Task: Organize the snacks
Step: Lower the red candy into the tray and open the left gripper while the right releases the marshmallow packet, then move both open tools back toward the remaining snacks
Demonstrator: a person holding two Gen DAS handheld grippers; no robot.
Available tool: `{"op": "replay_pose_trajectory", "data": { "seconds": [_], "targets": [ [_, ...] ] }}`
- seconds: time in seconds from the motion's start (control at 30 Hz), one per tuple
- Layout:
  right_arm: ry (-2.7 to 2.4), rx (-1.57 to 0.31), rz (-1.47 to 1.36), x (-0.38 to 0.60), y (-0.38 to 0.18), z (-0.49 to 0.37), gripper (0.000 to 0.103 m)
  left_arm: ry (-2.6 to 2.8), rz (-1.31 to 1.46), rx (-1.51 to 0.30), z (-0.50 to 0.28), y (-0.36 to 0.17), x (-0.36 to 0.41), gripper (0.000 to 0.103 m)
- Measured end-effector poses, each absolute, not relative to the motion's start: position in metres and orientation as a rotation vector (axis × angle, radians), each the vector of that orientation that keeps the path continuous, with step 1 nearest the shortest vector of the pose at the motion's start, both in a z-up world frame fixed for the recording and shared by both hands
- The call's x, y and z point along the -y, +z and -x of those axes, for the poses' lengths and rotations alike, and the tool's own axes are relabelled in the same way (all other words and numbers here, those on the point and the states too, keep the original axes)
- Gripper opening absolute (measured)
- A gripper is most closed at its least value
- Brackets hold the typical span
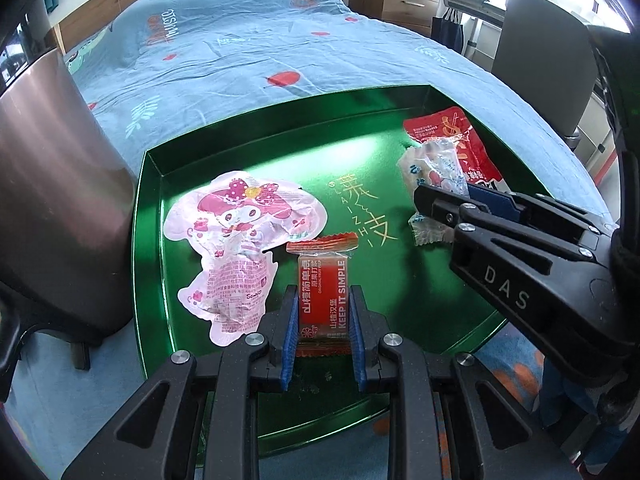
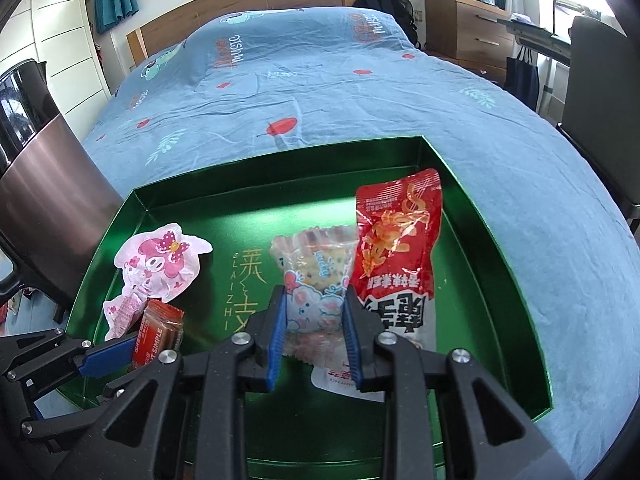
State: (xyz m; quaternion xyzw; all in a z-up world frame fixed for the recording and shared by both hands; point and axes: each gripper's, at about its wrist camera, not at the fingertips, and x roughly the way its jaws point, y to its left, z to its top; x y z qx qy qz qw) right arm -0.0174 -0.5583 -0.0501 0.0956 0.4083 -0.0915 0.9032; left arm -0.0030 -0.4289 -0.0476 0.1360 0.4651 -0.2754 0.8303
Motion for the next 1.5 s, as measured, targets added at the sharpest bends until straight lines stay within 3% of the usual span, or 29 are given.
{"op": "replay_pose_trajectory", "data": {
  "seconds": [0.4,0.47,0.57,1.3,1.5],
  "targets": [
    [-0.193,-0.827,-0.225,0.561,-0.050,0.024,0.103,-0.588,-0.282,-0.985,0.004,-0.047,0.425,0.021],
    [-0.195,-0.824,-0.223,0.561,-0.049,0.024,0.103,-0.587,-0.282,-0.983,0.003,-0.047,0.425,0.023],
    [-0.200,-0.822,-0.224,0.561,-0.048,0.025,0.103,-0.586,-0.279,-0.980,0.004,-0.046,0.425,0.035],
    [-0.225,-0.778,-0.214,0.551,-0.012,0.046,0.103,-0.599,-0.264,-0.935,0.023,-0.018,0.411,0.042],
    [-0.248,-0.763,-0.212,0.548,0.000,0.057,0.103,-0.601,-0.240,-0.930,0.032,-0.008,0.400,0.048]
  ]
}}
